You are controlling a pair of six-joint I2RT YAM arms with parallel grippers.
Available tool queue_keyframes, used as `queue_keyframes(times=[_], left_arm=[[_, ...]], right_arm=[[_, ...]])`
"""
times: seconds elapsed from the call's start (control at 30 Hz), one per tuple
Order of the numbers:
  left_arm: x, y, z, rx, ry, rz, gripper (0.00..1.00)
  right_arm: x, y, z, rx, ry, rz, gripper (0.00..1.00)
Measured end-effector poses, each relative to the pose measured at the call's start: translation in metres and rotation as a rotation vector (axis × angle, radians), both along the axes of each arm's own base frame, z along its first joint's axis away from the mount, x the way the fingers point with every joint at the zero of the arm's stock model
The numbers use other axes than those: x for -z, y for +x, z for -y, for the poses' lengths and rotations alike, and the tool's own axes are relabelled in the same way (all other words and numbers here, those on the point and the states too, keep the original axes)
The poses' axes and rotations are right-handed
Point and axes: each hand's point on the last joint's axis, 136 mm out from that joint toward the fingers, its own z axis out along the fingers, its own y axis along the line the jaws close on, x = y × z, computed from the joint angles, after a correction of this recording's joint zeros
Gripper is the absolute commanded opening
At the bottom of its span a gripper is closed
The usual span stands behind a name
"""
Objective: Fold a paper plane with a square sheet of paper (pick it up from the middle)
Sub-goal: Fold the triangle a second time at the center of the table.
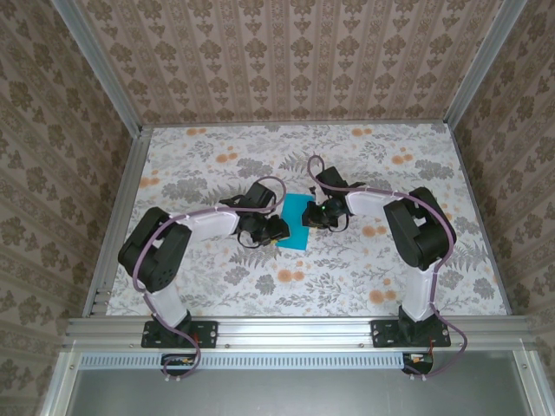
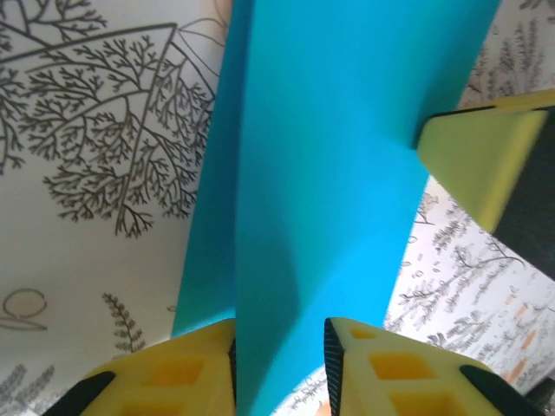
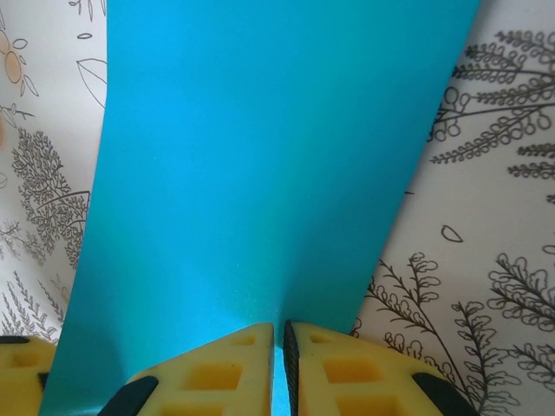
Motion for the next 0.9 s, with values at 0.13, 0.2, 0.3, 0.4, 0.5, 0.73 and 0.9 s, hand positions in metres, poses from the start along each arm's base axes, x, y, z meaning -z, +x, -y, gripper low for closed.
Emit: queue_keyframes(times=[0.13, 0.2, 0.3, 0.4, 0.5, 0.73, 0.9], left_arm=[[-0.011, -0.001, 0.001, 0.007, -0.021, 0.023, 0.37], [-0.012, -0.003, 0.001, 0.011, -0.023, 0.024, 0.38], [-0.011, -0.008, 0.003, 0.023, -0.027, 0.017, 0.40], [-0.012, -0.009, 0.006, 0.032, -0.037, 0.020, 0.43], [-0.013, -0.009, 0.007, 0.037, -0.043, 0.024, 0.44], [-0.024, -0.002, 0.017, 0.048, -0.079, 0.049, 0.45], [-0.029, 0.003, 0.023, 0.054, -0.101, 0.063, 0.46]], right_arm=[[0.000, 0.000, 0.000, 0.000, 0.000, 0.000, 0.14], [0.000, 0.000, 0.000, 0.000, 0.000, 0.000, 0.14], [0.000, 0.000, 0.000, 0.000, 0.000, 0.000, 0.14], [0.000, 0.000, 0.000, 0.000, 0.000, 0.000, 0.14], [0.000, 0.000, 0.000, 0.000, 0.000, -0.001, 0.14], [0.001, 0.000, 0.000, 0.000, 0.000, -0.001, 0.14], [0.001, 0.000, 0.000, 0.000, 0.000, -0.001, 0.14]])
